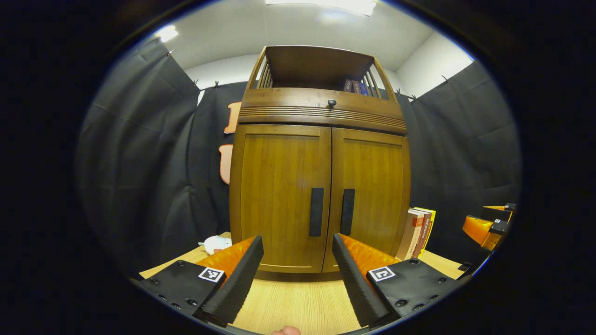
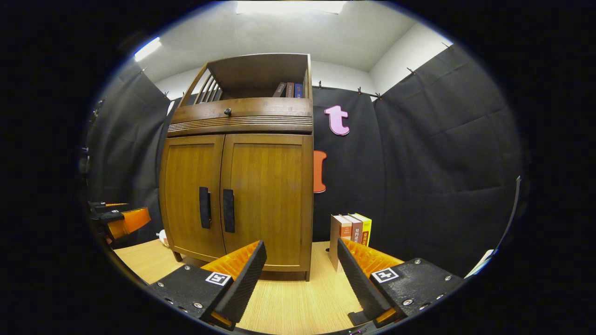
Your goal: Open the right door of the double-door shoe cabinet with the right hand, and open the left door with the left hand.
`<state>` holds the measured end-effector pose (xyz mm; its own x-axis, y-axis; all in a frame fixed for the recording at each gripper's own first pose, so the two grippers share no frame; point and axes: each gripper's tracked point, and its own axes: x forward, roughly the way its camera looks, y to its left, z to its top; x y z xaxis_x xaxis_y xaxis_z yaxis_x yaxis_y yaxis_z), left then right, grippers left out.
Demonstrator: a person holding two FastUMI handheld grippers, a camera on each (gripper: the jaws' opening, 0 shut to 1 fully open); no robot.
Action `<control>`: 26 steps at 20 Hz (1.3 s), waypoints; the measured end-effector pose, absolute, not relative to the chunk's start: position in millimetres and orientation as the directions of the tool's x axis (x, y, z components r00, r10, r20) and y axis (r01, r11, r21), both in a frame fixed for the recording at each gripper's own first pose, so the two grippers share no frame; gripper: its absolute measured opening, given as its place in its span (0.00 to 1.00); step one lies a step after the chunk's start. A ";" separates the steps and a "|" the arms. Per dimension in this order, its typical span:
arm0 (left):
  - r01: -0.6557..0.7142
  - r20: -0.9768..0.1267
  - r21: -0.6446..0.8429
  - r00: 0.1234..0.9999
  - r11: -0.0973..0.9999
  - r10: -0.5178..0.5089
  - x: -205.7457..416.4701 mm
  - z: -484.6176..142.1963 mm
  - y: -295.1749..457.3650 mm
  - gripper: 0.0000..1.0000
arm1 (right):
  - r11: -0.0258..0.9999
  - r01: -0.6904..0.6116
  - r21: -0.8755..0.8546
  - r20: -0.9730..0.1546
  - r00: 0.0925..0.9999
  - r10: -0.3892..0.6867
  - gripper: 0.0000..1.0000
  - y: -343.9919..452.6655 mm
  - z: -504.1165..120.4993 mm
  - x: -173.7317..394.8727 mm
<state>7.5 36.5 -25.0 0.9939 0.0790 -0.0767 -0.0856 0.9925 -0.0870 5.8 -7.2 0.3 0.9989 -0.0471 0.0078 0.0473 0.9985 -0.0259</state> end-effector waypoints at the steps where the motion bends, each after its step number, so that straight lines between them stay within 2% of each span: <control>1: -0.082 -0.080 -0.086 0.994 0.993 0.075 8.3 -26.0 35.4 0.96 | 0.998 0.049 -0.029 0.010 0.999 -0.049 0.94 -7.2 0.3 5.9; 2: -0.082 -0.082 -0.087 0.994 0.993 0.075 7.6 -27.3 35.3 0.94 | 0.998 0.051 -0.033 0.007 0.999 -0.050 0.94 -7.4 -0.6 6.7; 3: -0.083 -0.081 -0.086 0.994 0.993 0.076 6.9 -26.8 36.8 0.94 | 0.998 0.048 -0.034 0.004 0.999 -0.048 0.89 -6.7 -2.3 7.0; 4: -0.084 -0.082 -0.085 0.994 0.993 0.077 7.1 -25.9 37.2 0.96 | 0.999 0.043 -0.032 0.004 0.999 -0.043 0.94 -4.5 -1.4 7.4; 9: -0.091 -0.081 -0.070 0.993 0.993 0.085 6.2 -26.9 37.9 0.94 | 1.000 -0.004 -0.021 0.029 1.000 0.004 0.94 4.5 14.5 28.1; 10: -0.091 -0.080 -0.066 0.993 0.994 0.085 5.3 -26.6 37.9 0.94 | 1.000 -0.024 -0.012 0.041 0.999 0.024 0.89 8.9 22.5 35.5; 11: -0.091 -0.079 -0.060 0.993 0.994 0.086 3.6 -26.1 37.6 0.94 | 0.999 -0.046 -0.002 0.056 0.997 0.046 0.89 14.9 31.9 43.7; 12: -0.093 -0.079 -0.055 0.993 0.994 0.089 3.0 -25.7 37.6 0.96 | 0.998 -0.059 0.006 0.068 0.996 0.059 0.94 19.5 40.6 54.5; 13: -0.093 -0.079 -0.055 0.993 0.994 0.088 2.3 -25.8 38.0 0.94 | 0.997 -0.070 0.012 0.071 0.995 0.069 0.94 21.8 47.5 67.9; 14: -0.091 -0.078 -0.057 0.993 0.994 0.086 0.9 -24.7 37.3 0.96 | 0.996 -0.088 0.020 0.072 0.994 0.086 0.94 27.1 53.6 81.1; 15: -0.089 -0.078 -0.058 0.993 0.994 0.084 -0.8 -25.7 37.6 0.94 | 0.993 -0.112 0.032 0.084 0.990 0.109 0.94 35.1 60.7 95.2; 17: -0.102 -0.081 -0.053 0.992 0.993 0.097 -4.6 -25.2 40.9 0.96 | 0.987 -0.149 0.059 0.113 0.983 0.142 0.93 49.9 69.8 126.8; 20: -0.124 -0.075 -0.064 0.990 0.990 0.119 -11.2 -23.0 47.4 0.96 | 0.974 -0.178 0.140 0.097 0.981 0.165 0.93 68.8 55.5 178.1; 21: -0.133 -0.079 -0.060 0.989 0.989 0.128 -13.4 -25.0 50.5 0.94 | 0.971 -0.187 0.150 0.088 0.981 0.175 0.93 77.1 47.0 193.5; 24: -0.169 -0.092 -0.047 0.982 0.985 0.164 -19.8 -25.7 61.6 0.96 | 0.970 -0.218 0.110 -0.003 0.975 0.220 0.94 108.6 10.8 211.6; 26: -0.185 -0.092 -0.051 0.979 0.982 0.179 -24.8 -25.8 66.7 0.94 | 0.963 -0.265 0.045 0.004 0.964 0.265 0.94 135.4 6.5 220.1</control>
